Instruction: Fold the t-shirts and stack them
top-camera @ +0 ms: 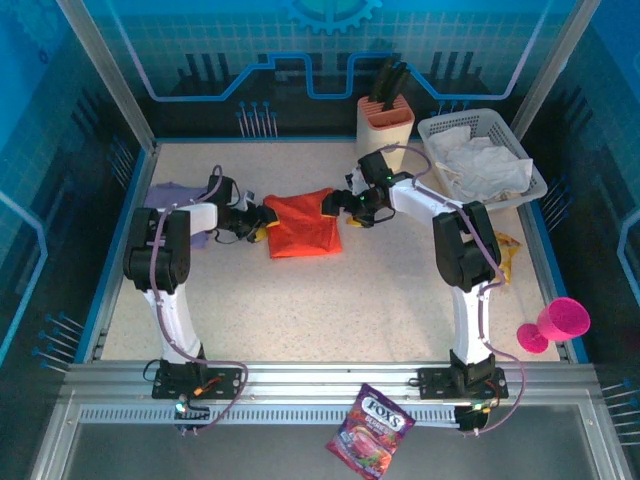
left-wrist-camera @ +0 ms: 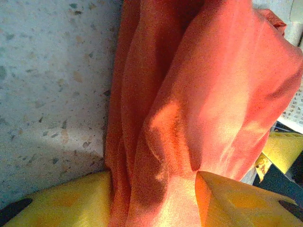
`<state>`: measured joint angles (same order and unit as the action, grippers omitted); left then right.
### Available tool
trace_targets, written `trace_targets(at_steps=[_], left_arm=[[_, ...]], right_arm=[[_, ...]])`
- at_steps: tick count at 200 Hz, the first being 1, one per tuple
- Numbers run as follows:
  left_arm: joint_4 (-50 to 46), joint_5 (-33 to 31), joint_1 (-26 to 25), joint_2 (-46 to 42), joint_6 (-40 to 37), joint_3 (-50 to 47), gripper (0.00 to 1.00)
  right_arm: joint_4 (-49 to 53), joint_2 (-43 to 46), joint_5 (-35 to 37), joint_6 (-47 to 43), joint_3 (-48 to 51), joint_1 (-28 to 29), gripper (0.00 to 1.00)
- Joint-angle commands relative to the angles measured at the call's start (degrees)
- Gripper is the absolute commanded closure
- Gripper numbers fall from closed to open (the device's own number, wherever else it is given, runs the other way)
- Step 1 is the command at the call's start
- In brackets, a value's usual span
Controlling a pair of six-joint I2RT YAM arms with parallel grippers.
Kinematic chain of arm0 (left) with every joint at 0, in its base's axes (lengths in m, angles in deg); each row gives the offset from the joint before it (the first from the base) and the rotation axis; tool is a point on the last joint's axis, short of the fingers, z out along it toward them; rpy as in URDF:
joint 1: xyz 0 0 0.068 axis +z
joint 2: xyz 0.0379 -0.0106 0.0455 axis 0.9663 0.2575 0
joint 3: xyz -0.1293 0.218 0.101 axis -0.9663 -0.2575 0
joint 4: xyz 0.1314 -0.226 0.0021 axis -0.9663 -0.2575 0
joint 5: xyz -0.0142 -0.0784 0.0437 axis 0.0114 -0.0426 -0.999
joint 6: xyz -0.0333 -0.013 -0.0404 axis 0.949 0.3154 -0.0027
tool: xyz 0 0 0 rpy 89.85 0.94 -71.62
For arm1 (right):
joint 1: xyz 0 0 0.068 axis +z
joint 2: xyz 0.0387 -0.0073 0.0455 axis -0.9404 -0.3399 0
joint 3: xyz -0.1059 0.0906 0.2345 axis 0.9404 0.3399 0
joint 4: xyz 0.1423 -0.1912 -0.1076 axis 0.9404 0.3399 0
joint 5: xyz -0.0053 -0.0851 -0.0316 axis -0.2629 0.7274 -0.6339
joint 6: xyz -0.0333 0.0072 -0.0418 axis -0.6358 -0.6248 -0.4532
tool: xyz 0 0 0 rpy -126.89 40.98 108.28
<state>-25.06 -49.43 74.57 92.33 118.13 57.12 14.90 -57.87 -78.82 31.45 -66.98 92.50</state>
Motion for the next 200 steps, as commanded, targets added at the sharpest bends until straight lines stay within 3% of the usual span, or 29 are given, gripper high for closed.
trace_targets(at_steps=[1, 100, 141, 192, 200], left_arm=[[0.39, -1.68, -2.28, 4.2, -0.5, 1.12, 0.5], [-4.84, 0.56, -4.32, 7.39, -5.46, 6.4, 0.55], [-5.35, -0.21, -4.32, 7.29, -5.8, 6.78, 0.69], [-6.45, -2.31, -4.78, 5.49, -6.1, 7.41, 1.0], [-7.81, -3.17, -4.85, 5.05, -6.65, 7.8, 1.0]], right_arm=[[-0.44, -0.27, -1.93, 0.61, 0.27, -0.87, 0.1], [-2.1, -1.46, -3.39, 1.49, 1.55, -0.94, 0.13], [-2.38, -0.8, -3.52, 1.4, 2.45, -1.43, 0.13], [-2.29, 0.45, -3.61, 1.31, 3.17, -2.07, 0.14], [-2.27, 0.72, -3.61, 1.32, 3.37, -2.23, 0.15]])
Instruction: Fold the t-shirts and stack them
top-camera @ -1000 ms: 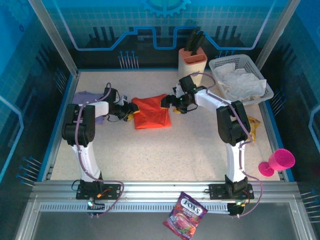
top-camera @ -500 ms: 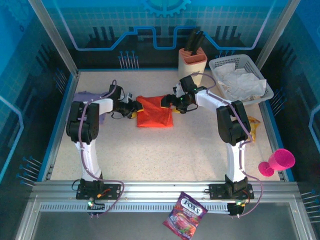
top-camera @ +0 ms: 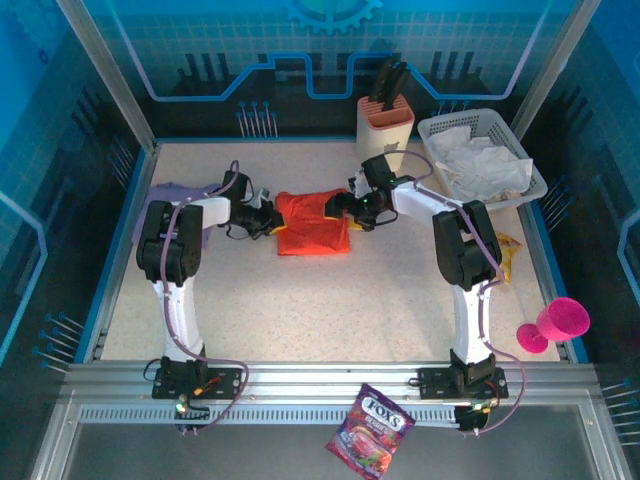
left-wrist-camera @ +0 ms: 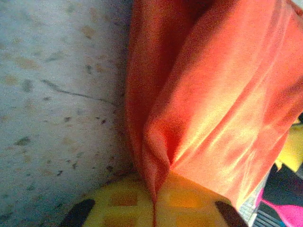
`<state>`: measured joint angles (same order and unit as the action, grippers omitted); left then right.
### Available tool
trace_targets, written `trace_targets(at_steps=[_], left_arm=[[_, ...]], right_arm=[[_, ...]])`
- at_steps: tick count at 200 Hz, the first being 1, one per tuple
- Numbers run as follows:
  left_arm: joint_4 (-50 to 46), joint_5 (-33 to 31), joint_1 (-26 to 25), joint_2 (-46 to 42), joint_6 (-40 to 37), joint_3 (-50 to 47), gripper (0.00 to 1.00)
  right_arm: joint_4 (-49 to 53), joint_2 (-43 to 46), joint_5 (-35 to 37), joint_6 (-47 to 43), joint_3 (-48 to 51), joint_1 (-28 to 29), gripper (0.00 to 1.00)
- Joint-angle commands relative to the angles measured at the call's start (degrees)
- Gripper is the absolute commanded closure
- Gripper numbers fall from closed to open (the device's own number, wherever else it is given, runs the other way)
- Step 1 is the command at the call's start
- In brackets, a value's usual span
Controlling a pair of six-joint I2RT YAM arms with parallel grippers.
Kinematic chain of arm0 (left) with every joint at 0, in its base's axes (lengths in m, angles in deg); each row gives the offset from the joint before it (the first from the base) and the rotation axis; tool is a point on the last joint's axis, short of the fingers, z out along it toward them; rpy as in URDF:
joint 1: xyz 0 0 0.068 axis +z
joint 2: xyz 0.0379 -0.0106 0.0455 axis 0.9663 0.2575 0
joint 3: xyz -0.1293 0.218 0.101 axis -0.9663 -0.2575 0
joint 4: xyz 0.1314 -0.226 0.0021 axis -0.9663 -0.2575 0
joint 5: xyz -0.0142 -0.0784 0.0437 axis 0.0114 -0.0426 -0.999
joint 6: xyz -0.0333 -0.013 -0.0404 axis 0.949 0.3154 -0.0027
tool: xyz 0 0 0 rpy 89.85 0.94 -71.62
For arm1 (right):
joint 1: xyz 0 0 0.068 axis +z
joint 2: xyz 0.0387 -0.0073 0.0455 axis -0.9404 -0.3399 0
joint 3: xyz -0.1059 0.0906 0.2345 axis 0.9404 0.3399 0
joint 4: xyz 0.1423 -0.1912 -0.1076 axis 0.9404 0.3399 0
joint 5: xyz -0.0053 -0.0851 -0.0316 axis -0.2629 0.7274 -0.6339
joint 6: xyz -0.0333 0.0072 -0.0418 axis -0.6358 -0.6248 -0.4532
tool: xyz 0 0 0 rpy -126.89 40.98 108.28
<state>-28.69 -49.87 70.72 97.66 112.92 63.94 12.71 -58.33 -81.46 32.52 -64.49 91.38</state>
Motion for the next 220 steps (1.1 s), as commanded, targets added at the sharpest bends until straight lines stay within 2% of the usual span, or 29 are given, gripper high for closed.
trace_targets(at_steps=[1, 57, 94, 164, 195, 220], left_arm=[[-4.35, -2.82, -1.0, -0.37, -1.49, 1.0, 1.0], [-15.0, -10.62, -1.0, -7.99, -5.44, 1.34, 1.0], [-22.29, -14.67, -0.83, -9.59, -7.64, 3.12, 1.0], [-32.59, -24.41, 0.05, -11.89, -12.58, 6.98, 1.0], [-38.66, -27.79, 1.95, -12.56, -15.69, 11.56, 1.0], [-43.89, -32.93, 3.43, -12.49, -19.15, 15.72, 1.0]], right_arm=[[-0.05, 1.23, -1.01, 0.24, 0.92, -1.12, 0.15], [0.28, 6.48, -2.95, -0.03, 3.05, -2.52, 0.15], [-0.14, 9.4, -3.8, -0.81, 4.48, -3.57, 0.14], [-2.91, 8.27, -6.52, -1.75, 7.05, -3.94, 0.14], [-5.66, 7.97, -7.63, -0.49, 9.33, -3.94, 0.14], [-6.25, 7.87, -8.66, -0.2, 10.27, -3.81, 0.14]])
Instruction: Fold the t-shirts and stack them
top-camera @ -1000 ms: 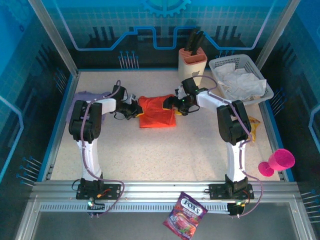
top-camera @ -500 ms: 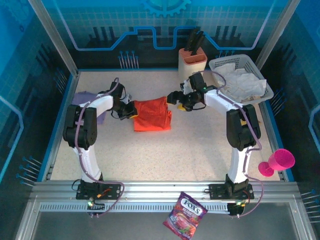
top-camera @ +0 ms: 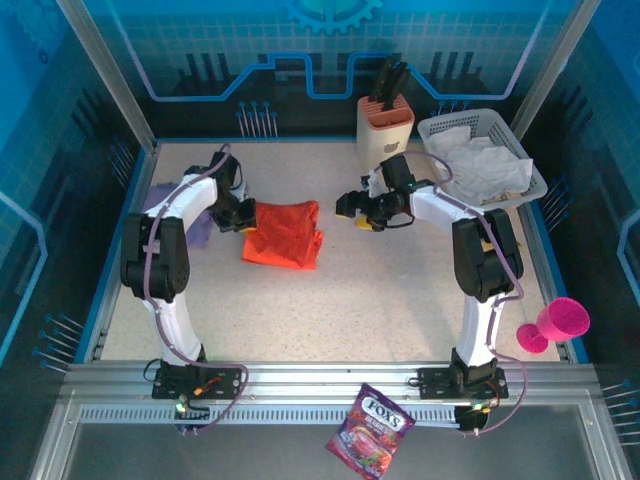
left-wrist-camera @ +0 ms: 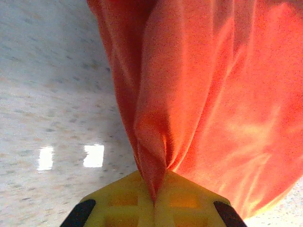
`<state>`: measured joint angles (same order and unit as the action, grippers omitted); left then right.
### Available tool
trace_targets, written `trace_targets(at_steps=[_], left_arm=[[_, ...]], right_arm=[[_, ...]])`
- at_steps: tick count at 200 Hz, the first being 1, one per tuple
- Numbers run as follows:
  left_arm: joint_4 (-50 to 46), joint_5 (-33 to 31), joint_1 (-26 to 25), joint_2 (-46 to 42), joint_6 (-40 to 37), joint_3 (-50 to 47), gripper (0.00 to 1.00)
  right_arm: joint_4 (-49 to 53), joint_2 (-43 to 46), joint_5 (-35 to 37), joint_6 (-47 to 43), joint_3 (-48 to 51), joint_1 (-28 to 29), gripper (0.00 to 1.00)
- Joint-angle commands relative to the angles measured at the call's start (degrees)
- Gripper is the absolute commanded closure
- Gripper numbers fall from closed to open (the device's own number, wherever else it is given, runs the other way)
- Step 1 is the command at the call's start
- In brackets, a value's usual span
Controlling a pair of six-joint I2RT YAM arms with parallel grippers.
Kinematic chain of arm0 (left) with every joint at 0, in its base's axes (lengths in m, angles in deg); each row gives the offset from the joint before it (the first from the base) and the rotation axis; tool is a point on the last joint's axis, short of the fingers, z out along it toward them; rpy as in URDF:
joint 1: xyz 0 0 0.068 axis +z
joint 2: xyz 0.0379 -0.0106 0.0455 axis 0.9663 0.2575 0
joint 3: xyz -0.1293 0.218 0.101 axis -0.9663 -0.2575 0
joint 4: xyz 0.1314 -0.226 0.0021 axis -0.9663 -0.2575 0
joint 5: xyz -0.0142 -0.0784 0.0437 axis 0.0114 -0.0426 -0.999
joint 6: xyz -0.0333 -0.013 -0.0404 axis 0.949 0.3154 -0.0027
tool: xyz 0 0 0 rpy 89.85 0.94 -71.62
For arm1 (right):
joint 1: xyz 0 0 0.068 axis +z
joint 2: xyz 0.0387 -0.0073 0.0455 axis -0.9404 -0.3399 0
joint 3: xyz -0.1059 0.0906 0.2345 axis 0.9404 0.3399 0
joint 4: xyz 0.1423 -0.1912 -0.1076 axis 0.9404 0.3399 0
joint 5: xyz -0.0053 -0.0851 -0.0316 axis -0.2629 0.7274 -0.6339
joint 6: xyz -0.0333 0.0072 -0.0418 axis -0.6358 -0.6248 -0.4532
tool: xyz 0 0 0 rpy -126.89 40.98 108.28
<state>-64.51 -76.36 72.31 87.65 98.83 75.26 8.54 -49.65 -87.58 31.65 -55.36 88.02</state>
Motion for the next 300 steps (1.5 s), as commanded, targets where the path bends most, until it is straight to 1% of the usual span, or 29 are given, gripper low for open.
trace_targets(at_steps=[1, 9, 38, 57, 105, 124, 164, 182, 225, 270, 300], left_arm=[[-8.29, -6.64, 1.91, -2.52, -5.2, 4.52, 1.0], [-9.25, -8.28, 2.5, -2.93, -6.18, 5.51, 1.0], [-10.96, -10.45, 4.04, -3.91, -10.58, 8.77, 1.0], [-11.73, -15.05, 4.25, -4.06, -13.41, 10.35, 1.0], [-12.61, -22.65, 4.61, -5.61, -18.55, 13.06, 1.0], [-12.13, -25.24, 5.61, -6.54, -20.14, 13.5, 1.0], [-12.6, -26.3, 7.91, -6.31, -22.77, 16.21, 1.0], [-12.34, -27.63, 7.87, -5.76, -23.55, 17.76, 1.0], [-11.15, -27.64, 7.86, -4.37, -25.48, 20.92, 1.0], [-10.01, -30.46, 7.86, -4.5, -27.42, 19.76, 1.0], [-10.3, -32.12, 7.88, -4.59, -28.65, 20.75, 1.0]], right_arm=[[-2.08, -0.8, -2.56, 0.67, 1.18, -0.42, 0.14], [-1.93, -0.81, -2.66, 0.6, 1.4, -0.26, 0.14], [0.4, -1.33, -3.2, -0.82, 0.64, 0.02, 0.14], [2.4, -1.3, -2.98, -1.93, -0.15, 0.03, 0.14], [4.59, -1.25, -2.7, -2.8, -0.85, 0.46, 0.14], [5.14, -1.47, -2.54, -2.92, -1.02, 0.81, 0.14], [7.42, -1.91, -2.19, -3.7, -2.03, 1.41, 0.15], [8.38, -1.58, -2.14, -4.03, -1.91, 1.99, 0.15], [11.69, -2.39, -1.98, -5.93, -3.65, 2.59, 0.15], [13.02, -3.48, -3.2, -7.13, -5.27, 2.59, 0.14], [13.87, -4.2, -3.33, -7.95, -5.55, 2.63, 0.15]])
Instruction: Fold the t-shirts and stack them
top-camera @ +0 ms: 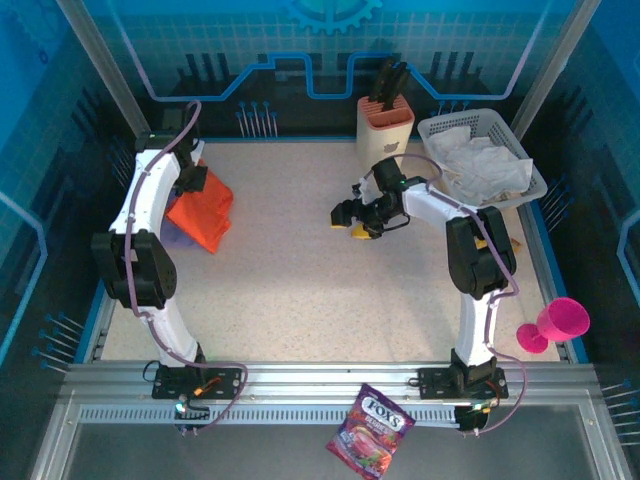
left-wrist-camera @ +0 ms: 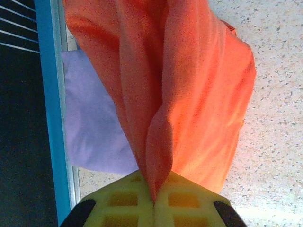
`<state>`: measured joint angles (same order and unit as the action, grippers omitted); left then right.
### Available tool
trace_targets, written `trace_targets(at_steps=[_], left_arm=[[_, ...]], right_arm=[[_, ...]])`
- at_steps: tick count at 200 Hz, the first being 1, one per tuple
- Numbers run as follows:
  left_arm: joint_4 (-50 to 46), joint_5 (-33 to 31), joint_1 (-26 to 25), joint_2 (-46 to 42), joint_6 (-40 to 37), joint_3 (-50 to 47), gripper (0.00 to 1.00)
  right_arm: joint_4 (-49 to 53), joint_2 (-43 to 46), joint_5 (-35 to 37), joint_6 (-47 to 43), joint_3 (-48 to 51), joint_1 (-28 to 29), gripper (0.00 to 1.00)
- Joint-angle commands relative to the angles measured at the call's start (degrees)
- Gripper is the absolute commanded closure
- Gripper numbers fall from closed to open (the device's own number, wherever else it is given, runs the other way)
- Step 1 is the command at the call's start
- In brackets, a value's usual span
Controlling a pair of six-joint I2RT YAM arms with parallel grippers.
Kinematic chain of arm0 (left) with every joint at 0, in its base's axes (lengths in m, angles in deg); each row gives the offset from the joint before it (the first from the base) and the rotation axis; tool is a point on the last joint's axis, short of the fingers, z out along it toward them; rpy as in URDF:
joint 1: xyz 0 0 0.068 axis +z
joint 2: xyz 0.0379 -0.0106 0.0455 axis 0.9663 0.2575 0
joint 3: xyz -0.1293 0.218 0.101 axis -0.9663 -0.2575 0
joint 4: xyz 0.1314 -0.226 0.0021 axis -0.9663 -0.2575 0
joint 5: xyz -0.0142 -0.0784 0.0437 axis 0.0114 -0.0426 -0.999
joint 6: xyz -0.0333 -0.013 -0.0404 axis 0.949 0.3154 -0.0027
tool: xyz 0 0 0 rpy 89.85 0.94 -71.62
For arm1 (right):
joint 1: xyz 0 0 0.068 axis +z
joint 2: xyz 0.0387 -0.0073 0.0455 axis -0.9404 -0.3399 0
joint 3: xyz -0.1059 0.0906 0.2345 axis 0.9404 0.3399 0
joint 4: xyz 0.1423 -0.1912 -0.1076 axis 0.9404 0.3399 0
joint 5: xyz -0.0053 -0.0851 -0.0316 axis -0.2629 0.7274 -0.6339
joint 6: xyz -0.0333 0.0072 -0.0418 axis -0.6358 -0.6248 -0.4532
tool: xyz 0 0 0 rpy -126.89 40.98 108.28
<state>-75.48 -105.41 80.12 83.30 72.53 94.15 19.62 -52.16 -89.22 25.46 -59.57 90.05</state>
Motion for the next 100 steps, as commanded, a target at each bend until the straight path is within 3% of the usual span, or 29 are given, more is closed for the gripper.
trace_targets(at_steps=[1, 100], left_arm=[[0.64, -3.17, 0.07, -0.24, -2.44, 1.89, 1.0], [0.42, -7.35, 0.14, 0.77, -5.8, 4.85, 1.0]], right_arm=[[2.77, -1.7, -1.67, -1.76, -1.33, 0.58, 0.15], [1.61, -2.29, -3.05, -1.62, -0.54, 0.45, 0.15]])
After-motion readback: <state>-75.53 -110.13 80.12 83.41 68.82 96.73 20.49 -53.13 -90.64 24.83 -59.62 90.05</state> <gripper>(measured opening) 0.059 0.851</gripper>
